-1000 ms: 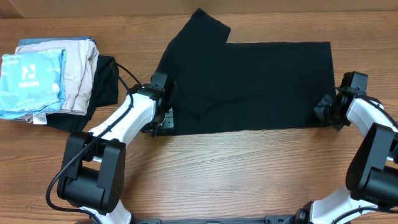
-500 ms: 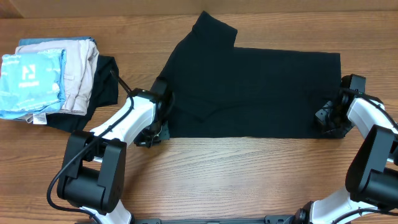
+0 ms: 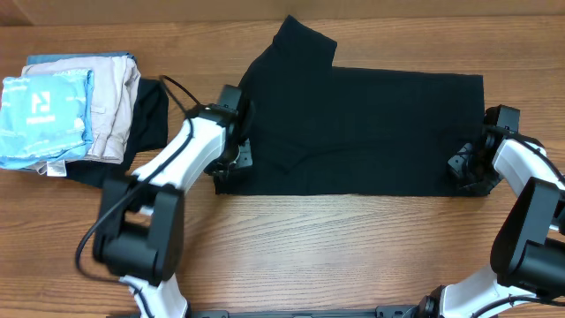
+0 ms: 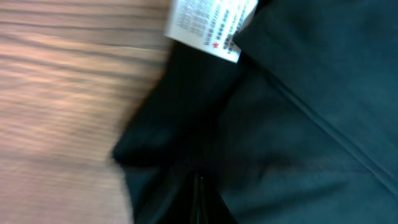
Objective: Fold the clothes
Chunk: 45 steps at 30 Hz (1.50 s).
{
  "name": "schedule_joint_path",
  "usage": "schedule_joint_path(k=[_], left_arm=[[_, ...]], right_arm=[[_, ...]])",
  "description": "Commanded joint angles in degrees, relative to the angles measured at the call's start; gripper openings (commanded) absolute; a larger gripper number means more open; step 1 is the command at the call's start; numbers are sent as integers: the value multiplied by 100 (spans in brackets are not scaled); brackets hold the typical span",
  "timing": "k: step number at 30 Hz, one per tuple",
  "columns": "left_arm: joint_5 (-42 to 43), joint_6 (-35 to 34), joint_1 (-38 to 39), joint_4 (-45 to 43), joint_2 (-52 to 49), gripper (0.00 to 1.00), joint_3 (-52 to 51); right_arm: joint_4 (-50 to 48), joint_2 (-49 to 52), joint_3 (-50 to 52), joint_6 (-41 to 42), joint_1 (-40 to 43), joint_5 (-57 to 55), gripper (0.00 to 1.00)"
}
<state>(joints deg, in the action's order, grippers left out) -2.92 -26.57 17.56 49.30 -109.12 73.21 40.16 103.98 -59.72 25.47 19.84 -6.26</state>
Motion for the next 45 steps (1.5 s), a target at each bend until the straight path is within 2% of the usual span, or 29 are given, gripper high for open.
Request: schedule_joint_path(k=[1, 4, 8, 15, 21, 24, 29, 31, 33, 34, 35, 38, 39, 41, 45], left_arm=[[240, 219, -31, -120, -516, 4, -72], [-48, 214, -31, -4, -629, 4, -76], [0, 61, -26, 584, -704, 4, -85], [704, -55, -11, 1526, -704, 4, -85], [688, -92, 236, 1628, -704, 4, -85], [527, -92, 251, 1637, -702, 4, -83], [529, -90, 234, 1864, -662, 4, 251], [531, -85, 243, 2271, -581, 4, 815], [527, 11, 245, 2785, -479, 4, 1727], [529, 131, 245, 2966, -442, 8, 2249], [531, 271, 245, 3091, -437, 20, 2848], [527, 754, 234, 2741, -437, 70, 3934], [527, 975, 232, 2354, -437, 76, 4194], [518, 1211, 221, 1661, -437, 81, 4295], [227, 1593, 133, 380, -796, 74, 4293]], right_arm=[[-63, 254, 146, 50, 48, -98, 5], [-61, 254, 146, 42, 48, -101, 5], [-59, 254, 146, 2, 48, -101, 4], [37, 254, 146, -15, 48, -98, 4], [527, 254, 15, 9, 48, -98, 4], [909, 254, -557, 0, 48, 59, 5], [1397, 254, -1631, -37, 46, 256, 19], [1622, 254, -2028, -258, 46, 321, 32], [1735, 254, -2396, -741, 46, 872, 46], [1757, 254, -2533, -776, 46, 1156, 58], [1762, 254, -2651, -776, 46, 1360, 65], [1720, 254, -2940, -798, 46, 1539, 66], [1657, 254, -3027, -800, 46, 1539, 66], [1510, 254, -3080, -929, 46, 1539, 66], [946, 254, -3071, -1121, 46, 1539, 63]])
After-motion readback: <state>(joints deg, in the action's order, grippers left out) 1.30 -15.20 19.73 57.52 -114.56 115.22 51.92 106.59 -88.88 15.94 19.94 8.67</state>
